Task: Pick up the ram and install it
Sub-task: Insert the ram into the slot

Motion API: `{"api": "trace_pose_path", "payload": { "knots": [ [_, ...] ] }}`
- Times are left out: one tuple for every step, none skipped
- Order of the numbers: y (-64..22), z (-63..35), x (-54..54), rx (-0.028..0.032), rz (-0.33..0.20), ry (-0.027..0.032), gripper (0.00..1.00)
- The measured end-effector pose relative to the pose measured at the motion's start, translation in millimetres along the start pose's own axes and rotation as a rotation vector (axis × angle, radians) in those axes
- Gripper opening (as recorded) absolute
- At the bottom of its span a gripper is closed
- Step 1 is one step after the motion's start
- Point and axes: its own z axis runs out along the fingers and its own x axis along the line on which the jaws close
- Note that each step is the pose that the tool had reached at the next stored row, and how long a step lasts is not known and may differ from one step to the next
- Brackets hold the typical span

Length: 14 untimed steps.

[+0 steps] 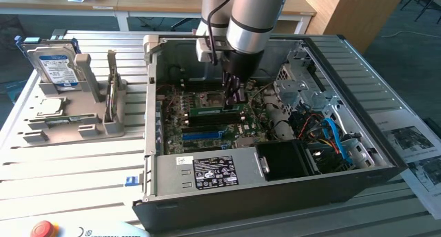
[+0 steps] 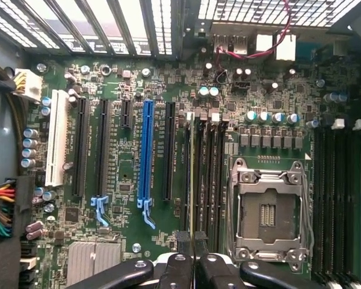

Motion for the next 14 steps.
{"api": "trace_pose_path", "payload": {
  "knots": [
    [-0.1, 1.2, 0.0, 0.0, 0.0, 0.0, 0.12],
    [-0.1, 1.8, 0.0, 0.0, 0.0, 0.0, 0.12],
    [-0.1, 1.7, 0.1, 0.0, 0.0, 0.0002, 0.12],
    [-0.1, 1.7, 0.1, -0.0001, 0.0, 0.0002, 0.12],
    [-0.1, 1.7, 0.1, -0.0001, 0.0, 0.0002, 0.12],
    [-0.1, 2.0, 0.0, 0.0, 0.0, 0.0, 0.12],
    [-0.4, 2.1, 0.1, 0.0, 0.0, 0.0, 0.12],
    [-0.9, 2.3, 0.2, 0.0, 0.0, 0.0, 0.12],
    [-1.2, 2.3, 0.2, 0.0, 0.0, 0.0001, 0.12],
    [-1.3, 2.3, 0.2, 0.0, 0.0, 0.0001, 0.12],
    [-1.3, 2.3, 0.2, 0.0, 0.001, 0.0001, 0.12],
    [-1.3, 2.4, 0.2, 0.0, 0.0, 0.0001, 0.12],
    [-1.4, 3.3, 0.1, 0.0002, 0.0, -0.0005, 0.12],
    [-1.4, 4.5, 0.2, 0.0001, 0.0, -0.0003, 0.12]
  ]
}}
